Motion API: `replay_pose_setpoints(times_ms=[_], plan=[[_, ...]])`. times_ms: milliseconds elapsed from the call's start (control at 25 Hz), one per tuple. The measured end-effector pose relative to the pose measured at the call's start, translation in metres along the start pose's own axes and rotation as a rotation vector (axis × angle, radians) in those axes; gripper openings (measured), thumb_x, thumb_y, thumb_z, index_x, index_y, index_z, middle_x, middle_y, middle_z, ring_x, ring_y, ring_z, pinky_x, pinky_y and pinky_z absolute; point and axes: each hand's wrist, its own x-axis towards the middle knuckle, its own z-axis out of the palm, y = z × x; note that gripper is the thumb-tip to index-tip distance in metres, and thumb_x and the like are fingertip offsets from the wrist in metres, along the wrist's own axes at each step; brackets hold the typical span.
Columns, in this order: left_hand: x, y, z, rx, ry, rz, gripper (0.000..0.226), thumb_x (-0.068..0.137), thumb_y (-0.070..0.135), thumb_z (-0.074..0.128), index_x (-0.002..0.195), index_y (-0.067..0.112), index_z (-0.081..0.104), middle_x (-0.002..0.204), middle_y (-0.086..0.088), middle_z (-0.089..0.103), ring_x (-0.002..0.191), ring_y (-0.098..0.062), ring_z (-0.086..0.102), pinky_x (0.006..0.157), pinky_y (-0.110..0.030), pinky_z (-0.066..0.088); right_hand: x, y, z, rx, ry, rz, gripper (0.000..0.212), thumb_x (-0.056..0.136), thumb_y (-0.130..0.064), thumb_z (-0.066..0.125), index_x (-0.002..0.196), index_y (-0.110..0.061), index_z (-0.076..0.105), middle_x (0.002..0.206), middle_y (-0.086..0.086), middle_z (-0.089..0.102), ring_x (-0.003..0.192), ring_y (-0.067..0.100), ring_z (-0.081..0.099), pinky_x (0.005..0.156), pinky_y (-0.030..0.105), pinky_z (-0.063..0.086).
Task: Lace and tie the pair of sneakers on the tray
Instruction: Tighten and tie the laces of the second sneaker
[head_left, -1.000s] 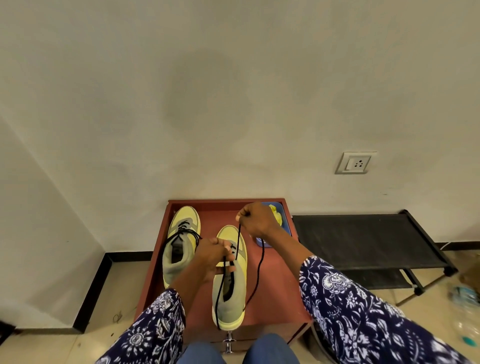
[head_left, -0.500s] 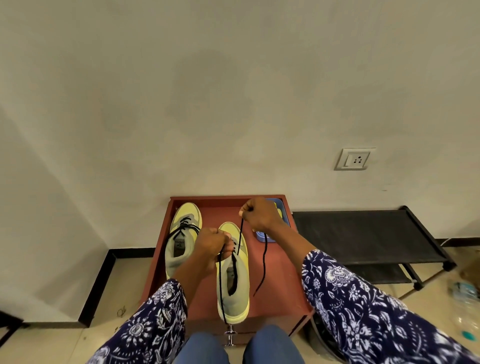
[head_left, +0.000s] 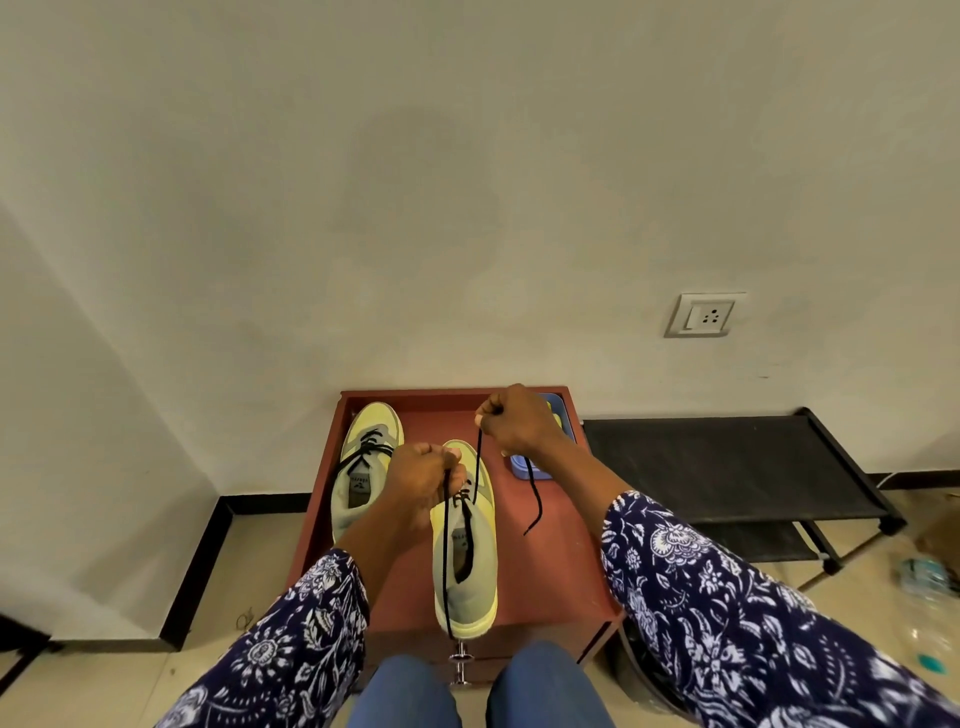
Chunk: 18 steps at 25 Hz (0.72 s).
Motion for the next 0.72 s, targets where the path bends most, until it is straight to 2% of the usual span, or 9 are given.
replay_pose_setpoints(times_ms=[80,200,280,520,720], plan=[[-0.001,0.003,-0.001,0.027,0.022,0.041,0.011,0.09,-0.002,0.052,0.079,0.001,0.051,0.055,-0.01,0.047,0.034,-0.01,0.04,0.037,-0.017,0.041,0.0,-0.002,-0.001,-0.001,0.0,0.008,0.018,0.084,-0.003,0.052,0.081,0.003,0.07,0.099,0.016,0.071,0.07,0.017,0.056,0.06,0.028,0.049],[-0.006,0.015,0.0,0.082,-0.011,0.066,0.012,0.089,0.004,0.057,0.079,0.002,0.052,0.061,-0.009,0.052,0.033,-0.006,0.042,0.035,-0.015,0.038,-0.002,-0.007,-0.006,0.019,0.02,0.014,0.018,0.084,-0.003,0.053,0.08,0.003,0.069,0.096,0.015,0.071,0.068,0.019,0.059,0.067,0.036,0.055],[-0.007,0.029,0.0,0.183,-0.017,0.099,0.016,0.089,0.007,0.058,0.075,0.005,0.053,0.061,-0.009,0.055,0.033,-0.005,0.041,0.033,-0.015,0.034,-0.003,-0.01,-0.009,0.024,0.027,0.018,0.017,0.085,-0.004,0.054,0.081,0.003,0.069,0.093,0.014,0.071,0.066,0.021,0.059,0.066,0.037,0.056],[-0.011,0.072,0.0,0.463,-0.016,0.228,0.012,0.086,0.008,0.061,0.075,0.005,0.06,0.065,-0.01,0.061,0.031,-0.003,0.044,0.034,-0.013,0.033,-0.005,-0.03,-0.022,-0.035,0.009,-0.017,0.017,0.085,-0.003,0.054,0.085,0.004,0.069,0.095,0.018,0.07,0.059,0.024,0.058,0.049,0.023,0.046],[-0.02,0.109,0.003,0.72,-0.015,0.387,0.015,0.085,0.005,0.061,0.071,0.009,0.062,0.065,-0.006,0.064,0.046,-0.01,0.052,0.036,-0.013,0.038,-0.001,-0.057,-0.038,-0.103,0.047,-0.105,0.017,0.083,-0.004,0.055,0.085,0.001,0.071,0.094,0.016,0.072,0.061,0.019,0.059,0.059,0.024,0.044]])
